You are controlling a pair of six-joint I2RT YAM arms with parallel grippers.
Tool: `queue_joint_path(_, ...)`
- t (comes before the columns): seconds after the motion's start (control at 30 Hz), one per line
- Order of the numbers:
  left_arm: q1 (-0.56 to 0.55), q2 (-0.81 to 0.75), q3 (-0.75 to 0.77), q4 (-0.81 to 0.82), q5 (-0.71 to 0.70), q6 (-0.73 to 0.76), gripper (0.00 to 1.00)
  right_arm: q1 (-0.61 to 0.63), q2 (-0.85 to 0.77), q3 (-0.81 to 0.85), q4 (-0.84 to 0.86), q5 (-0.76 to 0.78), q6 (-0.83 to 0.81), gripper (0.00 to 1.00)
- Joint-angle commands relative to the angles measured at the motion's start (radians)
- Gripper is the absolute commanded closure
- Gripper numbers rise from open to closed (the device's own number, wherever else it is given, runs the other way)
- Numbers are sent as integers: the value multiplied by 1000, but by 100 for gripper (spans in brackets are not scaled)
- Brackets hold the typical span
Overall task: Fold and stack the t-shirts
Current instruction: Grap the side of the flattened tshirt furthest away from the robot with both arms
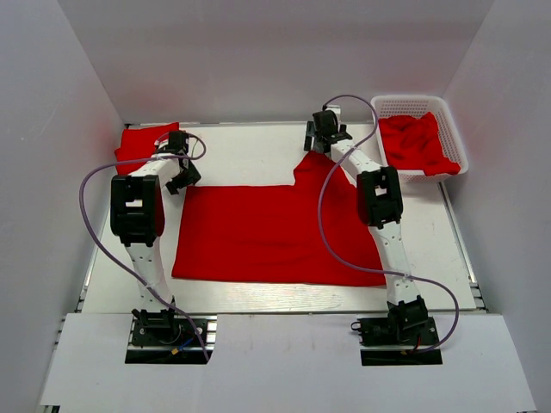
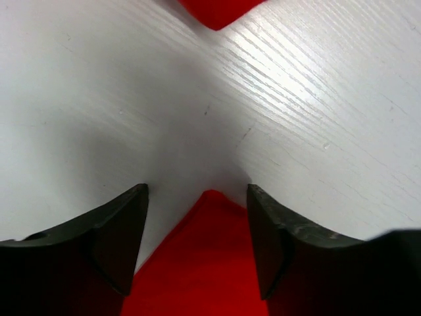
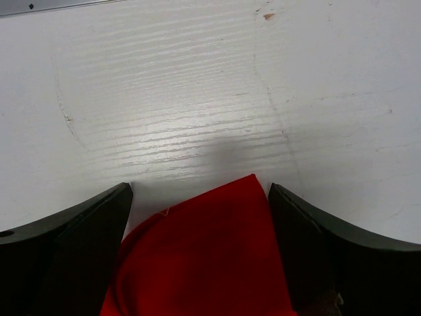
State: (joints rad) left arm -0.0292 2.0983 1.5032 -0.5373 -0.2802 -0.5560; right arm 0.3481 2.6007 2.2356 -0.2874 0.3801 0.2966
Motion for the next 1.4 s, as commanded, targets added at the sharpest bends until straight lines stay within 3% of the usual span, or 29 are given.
queue_joint_path(0.0,-6,51,-37,-6,72,-19,32,-6,19,35,22,-21,-13,12)
queue_joint_path(0.07,-6,51,-37,-6,81,-19,40,-6,12,21,27,-30,-7,23)
queue_joint_path(0.23,-6,51,-28,-6,81,-10,48,-6,-11,-25,21,-47,13,48)
queue_joint_path(0.33,-6,51,-17,-6,90,2,58,-9,-31,-69,16,-47,35,71)
queue_joint_path(0.37,-6,51,-17,-6,102,13,68,-9,-45,-86,19,-53,36,79)
queue_joint_path(0.4,-6,60,-17,3,102,22,73,-9,-50,-94,22,-53,39,100)
queue_joint_path(0.47,-6,60,-6,13,130,22,84,-9,-60,-109,27,-50,36,100)
queue_joint_path(0.5,-6,60,-6,13,130,34,99,-9,-62,-110,25,-56,38,100)
queue_joint_path(0.7,-6,29,3,46,139,65,100,-6,-123,-151,89,-64,-22,100)
queue_joint_path(0.87,-15,-66,-84,131,130,85,100,-8,-283,-289,166,-44,-60,100)
queue_joint_path(1.37,-15,-326,-301,184,142,103,100,-3,-757,-909,344,-47,-43,100)
